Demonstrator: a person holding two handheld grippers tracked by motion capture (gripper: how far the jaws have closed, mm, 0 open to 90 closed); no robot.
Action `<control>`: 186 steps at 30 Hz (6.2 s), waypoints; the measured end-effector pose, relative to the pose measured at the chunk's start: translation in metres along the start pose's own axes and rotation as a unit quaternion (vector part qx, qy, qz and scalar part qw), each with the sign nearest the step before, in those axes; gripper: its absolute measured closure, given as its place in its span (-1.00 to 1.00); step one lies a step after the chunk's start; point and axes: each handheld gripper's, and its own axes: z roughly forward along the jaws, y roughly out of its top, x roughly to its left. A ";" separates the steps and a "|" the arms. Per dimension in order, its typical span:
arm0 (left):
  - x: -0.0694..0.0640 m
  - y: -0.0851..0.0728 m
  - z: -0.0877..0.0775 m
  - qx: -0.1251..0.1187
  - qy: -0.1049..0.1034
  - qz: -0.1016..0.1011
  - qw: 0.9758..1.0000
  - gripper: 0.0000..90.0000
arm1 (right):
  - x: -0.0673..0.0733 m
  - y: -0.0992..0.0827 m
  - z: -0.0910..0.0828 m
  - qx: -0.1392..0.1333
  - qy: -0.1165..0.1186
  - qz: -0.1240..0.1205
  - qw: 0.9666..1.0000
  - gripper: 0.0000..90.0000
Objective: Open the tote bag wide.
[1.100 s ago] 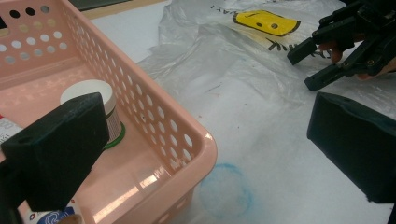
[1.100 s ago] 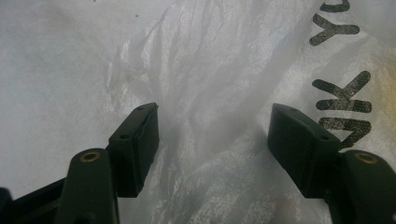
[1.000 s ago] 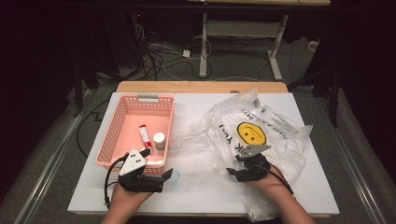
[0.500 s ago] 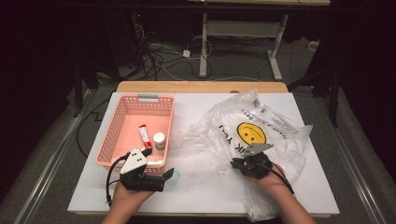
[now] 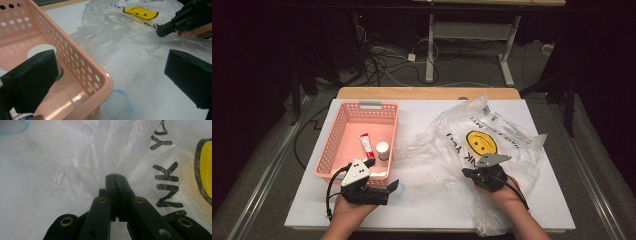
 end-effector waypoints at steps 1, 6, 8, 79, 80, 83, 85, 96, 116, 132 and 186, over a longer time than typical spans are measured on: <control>0.000 0.000 0.000 0.000 0.000 0.000 1.000 -1.00 | 0.000 0.000 -0.001 -0.003 -0.002 -0.001 1.000 1.00; 0.001 0.000 0.000 -0.001 0.000 0.000 1.000 -1.00 | -0.002 0.000 -0.001 0.001 -0.008 0.003 1.000 1.00; 0.001 0.000 0.000 0.000 0.001 0.000 1.000 -1.00 | -0.001 -0.001 0.002 0.009 -0.013 -0.004 1.000 1.00; 0.039 0.000 -0.025 0.000 0.056 -0.036 0.998 -1.00 | -0.008 0.027 -0.050 -0.145 -0.041 0.007 0.989 1.00; 0.041 0.000 -0.027 0.000 0.061 -0.038 0.997 -1.00 | -0.008 0.029 -0.049 -0.146 -0.040 0.011 0.988 1.00; 0.049 -0.002 -0.032 0.002 0.073 -0.045 0.996 -1.00 | -0.007 0.034 -0.047 -0.143 -0.041 0.012 0.989 1.00; 0.054 -0.003 -0.034 0.004 0.082 -0.048 0.995 -1.00 | -0.008 0.037 -0.044 -0.136 -0.045 0.011 0.990 1.00; 0.071 -0.008 -0.045 0.001 0.103 -0.073 0.992 -1.00 | -0.003 0.041 -0.039 -0.147 -0.042 -0.003 0.988 1.00; 0.062 0.026 -0.024 0.017 0.092 -0.060 0.994 -1.00 | -0.011 0.033 -0.049 -0.159 -0.034 0.003 0.987 1.00; 0.097 0.062 0.014 0.042 0.106 -0.086 0.990 -1.00 | -0.011 0.032 -0.049 -0.158 -0.032 0.002 0.987 1.00; 0.150 0.047 0.097 0.339 0.122 -0.207 0.909 0.03 | -0.009 0.032 -0.046 -0.152 -0.031 -0.005 0.988 1.00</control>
